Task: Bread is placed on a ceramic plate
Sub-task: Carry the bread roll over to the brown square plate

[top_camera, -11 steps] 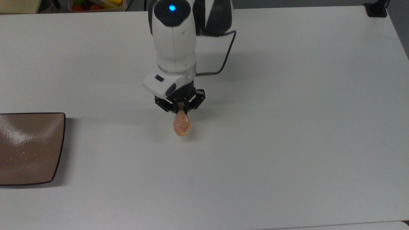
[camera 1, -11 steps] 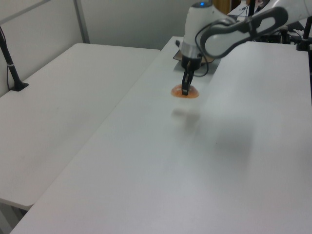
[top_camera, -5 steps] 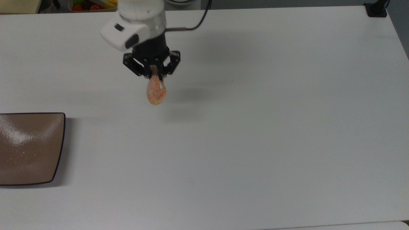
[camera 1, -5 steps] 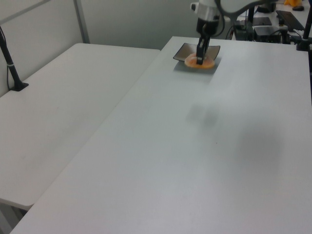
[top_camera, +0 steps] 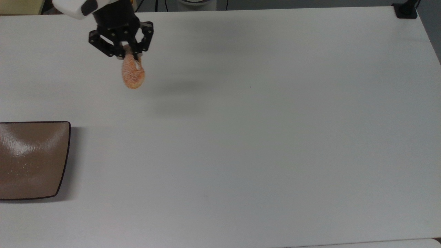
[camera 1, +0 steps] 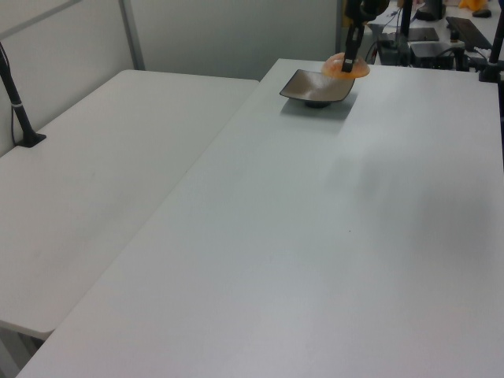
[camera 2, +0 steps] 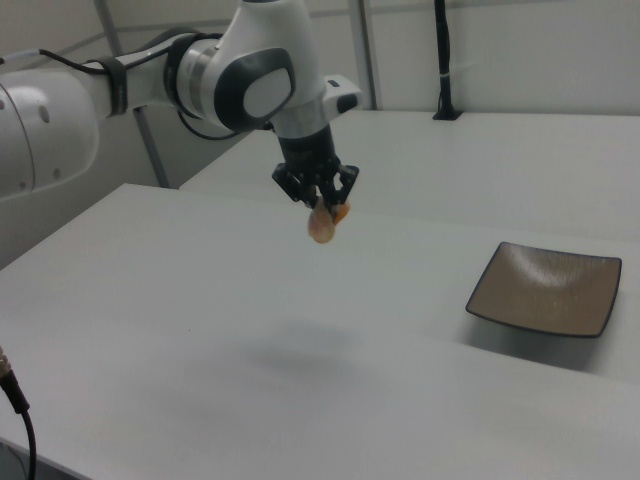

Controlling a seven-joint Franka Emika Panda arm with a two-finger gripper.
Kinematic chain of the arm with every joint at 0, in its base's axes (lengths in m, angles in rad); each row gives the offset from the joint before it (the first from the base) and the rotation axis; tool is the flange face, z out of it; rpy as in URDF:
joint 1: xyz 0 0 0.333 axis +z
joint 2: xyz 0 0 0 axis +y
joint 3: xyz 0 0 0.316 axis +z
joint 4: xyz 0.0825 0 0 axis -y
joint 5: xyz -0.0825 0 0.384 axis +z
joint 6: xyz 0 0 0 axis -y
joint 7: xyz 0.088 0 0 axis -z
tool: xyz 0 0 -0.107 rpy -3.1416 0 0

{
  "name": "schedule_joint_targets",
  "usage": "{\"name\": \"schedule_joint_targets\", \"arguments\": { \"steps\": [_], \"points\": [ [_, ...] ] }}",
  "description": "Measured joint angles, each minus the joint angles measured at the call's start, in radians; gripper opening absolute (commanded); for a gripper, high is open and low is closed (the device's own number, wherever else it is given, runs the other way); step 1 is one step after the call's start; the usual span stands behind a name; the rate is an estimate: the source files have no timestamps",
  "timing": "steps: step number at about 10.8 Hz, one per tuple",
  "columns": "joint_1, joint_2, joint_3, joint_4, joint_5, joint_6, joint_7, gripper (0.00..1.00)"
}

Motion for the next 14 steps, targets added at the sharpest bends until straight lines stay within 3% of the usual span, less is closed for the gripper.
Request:
{"name": "schedule_joint_targets", "arguments": {
  "steps": [4, 7, 9, 14],
  "points": [
    [-0.154, 0.030, -0.002, 0.012, 0.093, 0.001, -0.230, 0.09],
    [-0.226, 0.083, -0.002, 0.043, 0.123, 0.138, -0.255, 0.09],
    [-0.262, 0.151, -0.002, 0.055, 0.154, 0.301, -0.256, 0.09],
    [-0.292, 0.398, 0.002, 0.221, 0.158, 0.565, -0.256, 0.11]
  ]
}}
